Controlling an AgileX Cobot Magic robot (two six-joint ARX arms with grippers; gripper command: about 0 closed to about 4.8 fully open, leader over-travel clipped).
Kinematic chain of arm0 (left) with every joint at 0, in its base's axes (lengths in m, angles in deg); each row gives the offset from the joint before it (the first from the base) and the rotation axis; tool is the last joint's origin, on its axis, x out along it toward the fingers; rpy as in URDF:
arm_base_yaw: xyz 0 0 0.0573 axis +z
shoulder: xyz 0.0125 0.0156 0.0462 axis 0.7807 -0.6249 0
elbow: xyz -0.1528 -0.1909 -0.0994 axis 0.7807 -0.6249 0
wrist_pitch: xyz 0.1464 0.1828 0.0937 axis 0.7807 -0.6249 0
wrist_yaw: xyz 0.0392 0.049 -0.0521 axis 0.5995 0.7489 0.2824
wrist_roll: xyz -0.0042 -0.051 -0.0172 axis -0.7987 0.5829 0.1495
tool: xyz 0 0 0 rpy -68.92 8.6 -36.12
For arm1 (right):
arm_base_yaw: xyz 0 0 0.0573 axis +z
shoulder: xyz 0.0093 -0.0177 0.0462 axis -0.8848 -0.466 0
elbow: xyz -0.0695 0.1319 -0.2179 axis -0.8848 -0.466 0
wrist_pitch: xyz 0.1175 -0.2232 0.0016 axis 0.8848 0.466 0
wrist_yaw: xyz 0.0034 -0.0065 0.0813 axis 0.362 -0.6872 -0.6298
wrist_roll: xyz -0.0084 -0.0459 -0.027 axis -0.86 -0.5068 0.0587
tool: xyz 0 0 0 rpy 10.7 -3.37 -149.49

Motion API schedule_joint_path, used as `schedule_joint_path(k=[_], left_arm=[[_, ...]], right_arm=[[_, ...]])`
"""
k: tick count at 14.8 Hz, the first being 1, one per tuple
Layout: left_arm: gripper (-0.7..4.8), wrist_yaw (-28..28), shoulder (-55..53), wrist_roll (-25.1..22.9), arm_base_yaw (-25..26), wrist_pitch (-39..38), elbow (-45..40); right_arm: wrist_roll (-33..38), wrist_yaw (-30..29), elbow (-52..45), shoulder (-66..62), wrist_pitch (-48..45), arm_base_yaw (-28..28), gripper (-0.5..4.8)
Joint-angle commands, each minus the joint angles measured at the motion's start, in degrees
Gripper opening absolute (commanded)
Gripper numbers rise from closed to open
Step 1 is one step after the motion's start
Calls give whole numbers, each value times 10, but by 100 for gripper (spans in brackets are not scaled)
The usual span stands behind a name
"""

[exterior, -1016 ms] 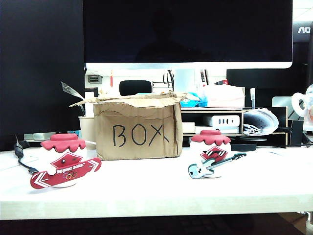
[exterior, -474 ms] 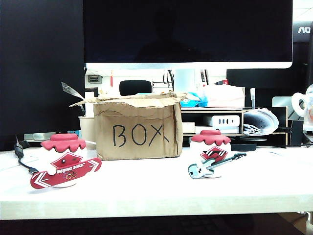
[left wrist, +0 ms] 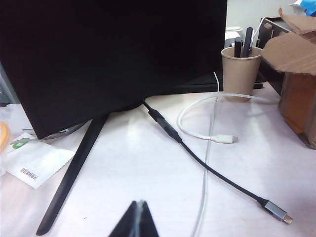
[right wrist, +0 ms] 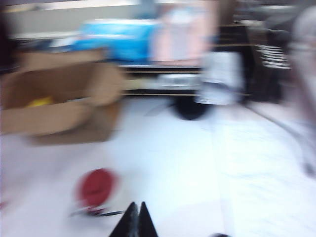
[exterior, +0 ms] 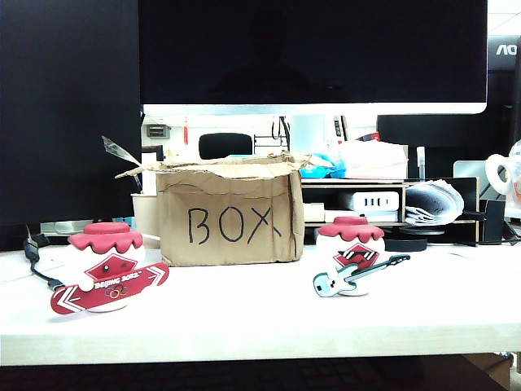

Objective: Put the doll that is least similar in size compared to the others into the paper box.

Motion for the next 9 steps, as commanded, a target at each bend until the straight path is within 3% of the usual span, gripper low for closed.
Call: schedule_joint_path(k=[1, 3, 9], left_arm=[[-5, 0, 0, 4, 1, -40, 0], [-5, 0, 0, 4, 1, -55, 0], [-5, -2, 0, -6, 1, -42, 1]], right_arm=[[0, 3, -9, 6, -7, -92, -1], [0, 3, -11, 18, -7, -127, -1], [0, 3, -11, 28, -7, -131, -1]])
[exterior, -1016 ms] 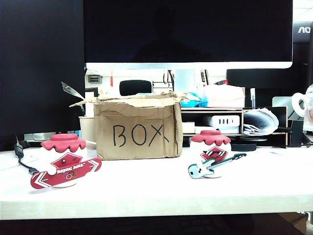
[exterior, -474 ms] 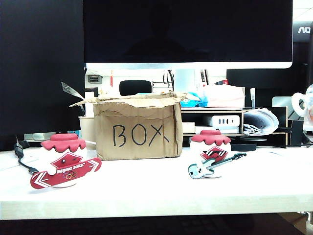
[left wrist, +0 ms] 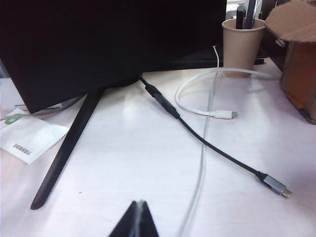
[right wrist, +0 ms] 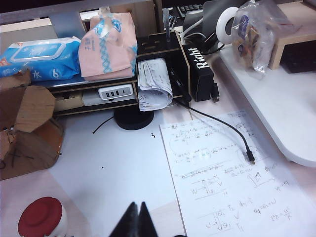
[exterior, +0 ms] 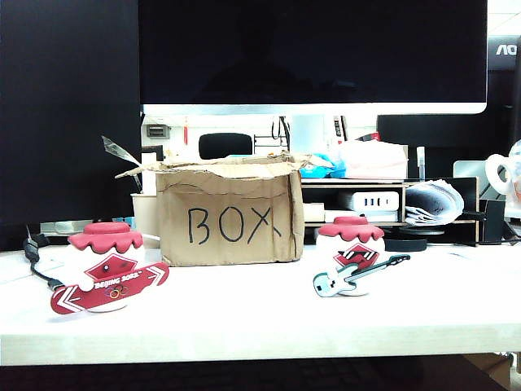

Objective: Put the doll that is least similar in size compared to the others into the paper box.

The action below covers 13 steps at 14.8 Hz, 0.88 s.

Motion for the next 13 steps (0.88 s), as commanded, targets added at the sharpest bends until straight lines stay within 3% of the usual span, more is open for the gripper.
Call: schedule_joint_path(k=[1, 3, 4, 7, 13], left_arm=[[-5, 14, 0, 18, 2, 32, 0], [-5, 46, 0, 100, 1, 67, 0], [-5, 51, 0, 102, 1, 75, 0], [-5, 50, 0, 97, 1, 130, 1], [-5, 35, 0, 41, 1, 130, 1]], right_arm=[[0, 0, 2, 0, -7, 0, -1], [0, 0, 2, 0, -7, 0, -1], [0, 0, 2, 0, -7, -1, -1], [0, 0, 2, 0, -7, -28, -1], [0, 0, 2, 1, -7, -49, -1]])
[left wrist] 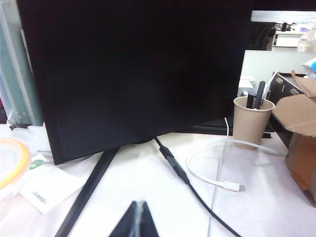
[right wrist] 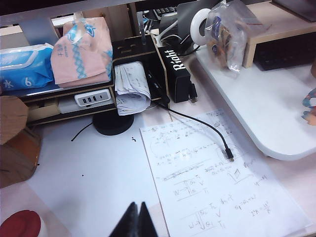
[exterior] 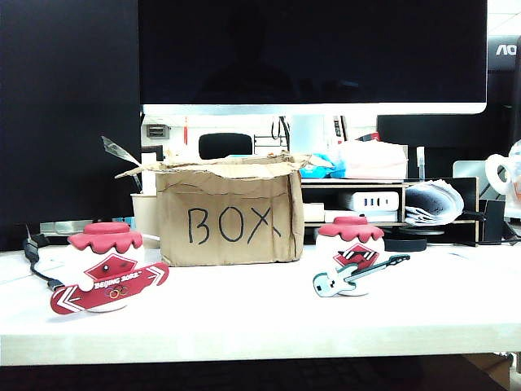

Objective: Put the doll that is least similar in size compared to the others into the paper box.

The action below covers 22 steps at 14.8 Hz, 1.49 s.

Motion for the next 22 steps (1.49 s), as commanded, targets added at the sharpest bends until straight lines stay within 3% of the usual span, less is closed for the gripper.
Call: schedule_joint_path(k=[1, 12, 17, 22], left_arm=[[-5, -2, 0, -31, 1, 7, 1], [-5, 0, 0, -45, 1, 6, 1], [-5, 0, 0, -45, 1, 6, 1], [-5, 0, 0, -45, 1, 6, 1]], right_arm=[[0, 0, 2, 1, -7, -1, -1], [0, 0, -7, 16, -14, -12, -1], [0, 1, -131, 141, -10, -156, -1], [1, 0, -161, 199, -20, -202, -1]])
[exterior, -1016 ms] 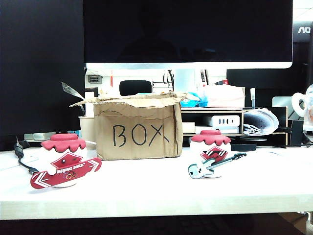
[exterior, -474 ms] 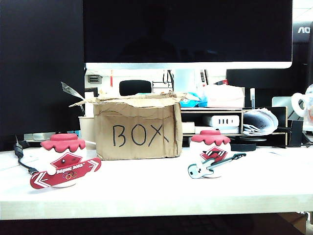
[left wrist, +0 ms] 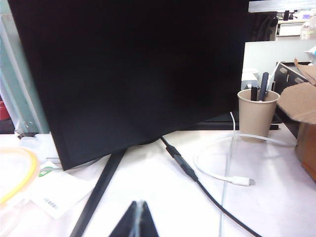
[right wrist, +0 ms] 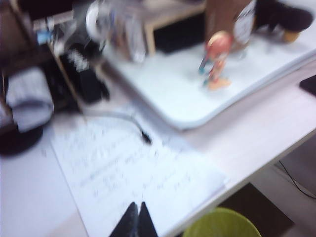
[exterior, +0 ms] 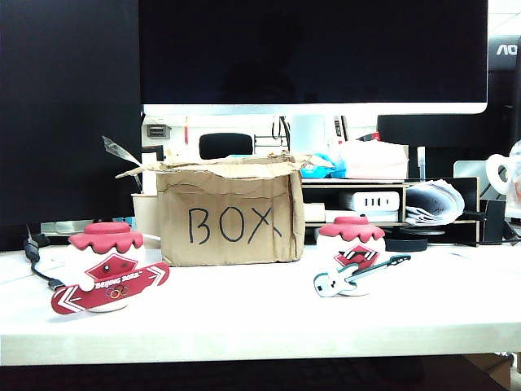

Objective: Put the doll that is least similar in size compared to the others into the paper box.

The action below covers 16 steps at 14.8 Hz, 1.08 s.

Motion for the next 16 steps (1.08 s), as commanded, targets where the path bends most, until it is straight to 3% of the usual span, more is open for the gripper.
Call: schedule_joint_path(k=[1, 3, 6, 8, 10, 12, 16], left_arm=[[-5, 0, 0, 0, 1, 6, 1], [-5, 0, 0, 0, 1, 6, 1], [-5, 0, 0, 0, 1, 5, 1], [-5, 0, 0, 0, 1, 5, 1], [-5, 0, 0, 0, 1, 5, 1], [-5, 0, 0, 0, 1, 3, 1], [-5, 0, 0, 0, 1, 3, 1]], right_arm=[[1, 1, 3, 17, -11, -16, -1], [-2, 23, 2, 24, -15, -23, -1], [-10, 63, -28, 39, -131, -24, -1], [-27, -9, -87, 50, -229, -46, -1], [-30, -129, -129, 50, -267, -72, -1], [-33, -191, -175, 50, -298, -94, -1], [-45, -222, -264, 51, -331, -103, -1]])
